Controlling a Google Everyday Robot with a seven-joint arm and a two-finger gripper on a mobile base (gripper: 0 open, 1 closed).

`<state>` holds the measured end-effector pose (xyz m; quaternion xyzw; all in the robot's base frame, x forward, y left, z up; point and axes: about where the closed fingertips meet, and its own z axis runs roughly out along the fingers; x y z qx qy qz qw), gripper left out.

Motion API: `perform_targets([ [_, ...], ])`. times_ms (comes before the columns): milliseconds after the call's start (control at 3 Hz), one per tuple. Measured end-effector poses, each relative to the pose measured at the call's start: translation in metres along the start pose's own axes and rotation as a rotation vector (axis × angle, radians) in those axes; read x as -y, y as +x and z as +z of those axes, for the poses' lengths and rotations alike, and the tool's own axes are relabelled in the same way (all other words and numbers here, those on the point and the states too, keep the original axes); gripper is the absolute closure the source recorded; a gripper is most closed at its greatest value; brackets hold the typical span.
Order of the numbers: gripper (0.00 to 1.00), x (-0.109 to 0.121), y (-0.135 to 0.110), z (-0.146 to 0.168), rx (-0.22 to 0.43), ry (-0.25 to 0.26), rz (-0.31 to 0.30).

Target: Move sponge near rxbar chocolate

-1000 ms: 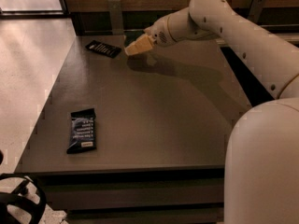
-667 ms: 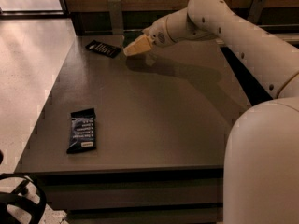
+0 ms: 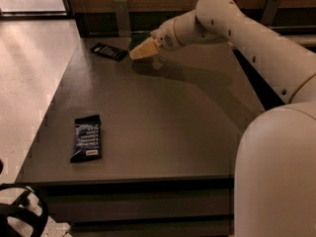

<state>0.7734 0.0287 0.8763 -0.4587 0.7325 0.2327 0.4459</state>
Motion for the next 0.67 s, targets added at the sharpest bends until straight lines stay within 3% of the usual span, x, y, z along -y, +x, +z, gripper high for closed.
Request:
perform_targets([
  [333,0.00,-0.0015,0.0003,0.0028,-0.001,-0.005,0.000],
  [667,0.00,-0.0015,0.0003,0.0028,-0.001,-0.005,0.000],
])
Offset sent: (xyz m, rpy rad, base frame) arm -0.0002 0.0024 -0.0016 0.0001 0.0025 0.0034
